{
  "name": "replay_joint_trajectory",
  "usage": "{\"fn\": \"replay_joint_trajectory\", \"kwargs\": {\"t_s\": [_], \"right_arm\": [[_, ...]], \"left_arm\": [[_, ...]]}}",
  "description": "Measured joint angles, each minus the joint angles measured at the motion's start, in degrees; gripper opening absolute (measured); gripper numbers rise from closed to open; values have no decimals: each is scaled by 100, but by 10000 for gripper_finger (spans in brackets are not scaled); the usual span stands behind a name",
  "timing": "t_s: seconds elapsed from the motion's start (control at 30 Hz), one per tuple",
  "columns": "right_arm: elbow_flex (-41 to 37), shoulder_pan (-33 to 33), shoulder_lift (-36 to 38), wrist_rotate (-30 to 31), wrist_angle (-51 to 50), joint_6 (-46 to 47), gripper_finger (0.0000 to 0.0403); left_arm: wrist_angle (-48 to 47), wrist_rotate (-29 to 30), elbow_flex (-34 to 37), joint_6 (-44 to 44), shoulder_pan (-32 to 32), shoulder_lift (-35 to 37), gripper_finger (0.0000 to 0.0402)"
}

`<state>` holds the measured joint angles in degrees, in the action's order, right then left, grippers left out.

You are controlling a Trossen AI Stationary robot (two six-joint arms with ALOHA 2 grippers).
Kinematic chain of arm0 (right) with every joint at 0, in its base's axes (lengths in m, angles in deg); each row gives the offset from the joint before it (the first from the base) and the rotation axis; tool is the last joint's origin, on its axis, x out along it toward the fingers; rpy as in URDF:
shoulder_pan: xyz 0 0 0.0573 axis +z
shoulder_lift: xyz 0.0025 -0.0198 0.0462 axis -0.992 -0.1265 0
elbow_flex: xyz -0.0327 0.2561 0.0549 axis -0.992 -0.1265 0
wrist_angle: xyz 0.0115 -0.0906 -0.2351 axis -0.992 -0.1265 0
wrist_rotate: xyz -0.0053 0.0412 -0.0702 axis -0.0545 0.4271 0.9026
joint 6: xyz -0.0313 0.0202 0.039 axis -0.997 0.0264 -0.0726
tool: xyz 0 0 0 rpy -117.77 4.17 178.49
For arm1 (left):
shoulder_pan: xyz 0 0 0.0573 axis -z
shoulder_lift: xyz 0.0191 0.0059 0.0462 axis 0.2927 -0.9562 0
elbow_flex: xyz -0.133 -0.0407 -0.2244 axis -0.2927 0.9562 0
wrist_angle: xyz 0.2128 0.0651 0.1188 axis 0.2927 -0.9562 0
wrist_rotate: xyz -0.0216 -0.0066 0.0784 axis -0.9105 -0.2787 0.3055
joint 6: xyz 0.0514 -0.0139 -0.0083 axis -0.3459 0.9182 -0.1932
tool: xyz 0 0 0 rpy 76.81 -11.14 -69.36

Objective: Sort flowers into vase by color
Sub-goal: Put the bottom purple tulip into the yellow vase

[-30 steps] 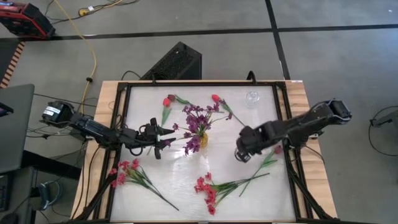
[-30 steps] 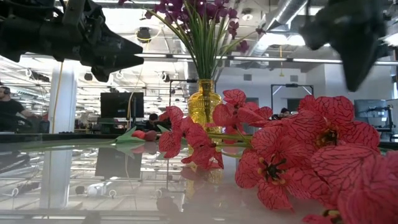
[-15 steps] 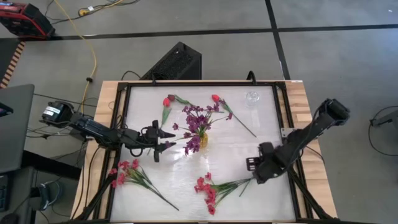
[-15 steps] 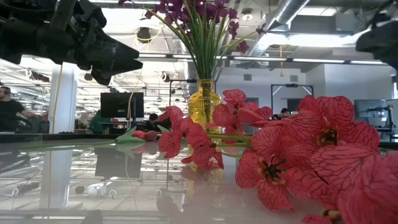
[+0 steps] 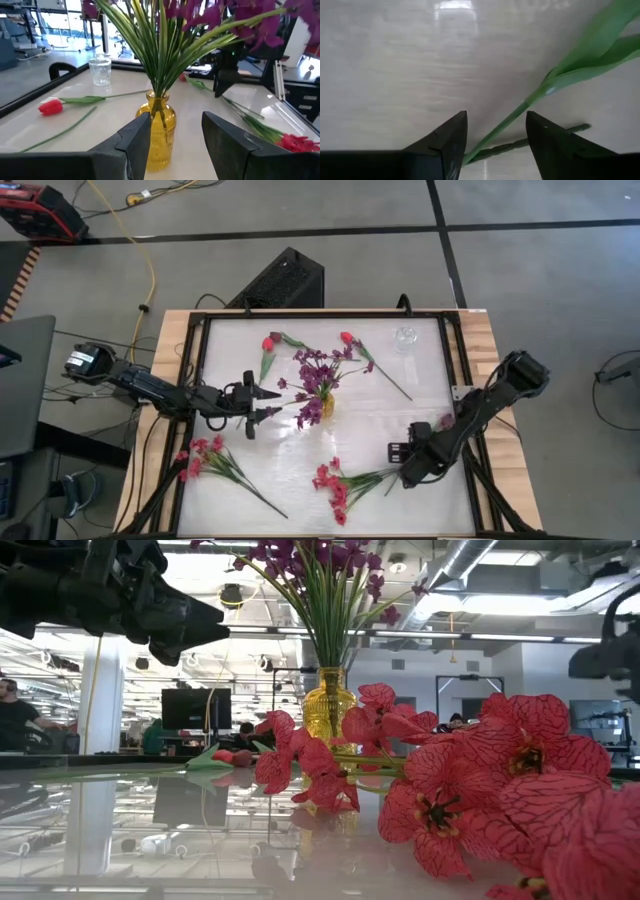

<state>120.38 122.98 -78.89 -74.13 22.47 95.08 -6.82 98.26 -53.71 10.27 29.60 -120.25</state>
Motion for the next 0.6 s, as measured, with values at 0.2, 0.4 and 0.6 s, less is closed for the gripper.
{"fn": "replay_joint_trajectory", "kwargs": {"t_s": [0.2,0.4,0.6], "right_arm": [[0,0,-228,-46,191,5,208],[13,-22,-282,44,191,-4,148],[0,-161,-110,573,159,-309,56]], "left_arm": [[-19,-14,0,-19,-26,-2,167],[-20,-14,0,-14,-46,-2,167],[-29,-13,1,-8,-46,-2,167]]}}
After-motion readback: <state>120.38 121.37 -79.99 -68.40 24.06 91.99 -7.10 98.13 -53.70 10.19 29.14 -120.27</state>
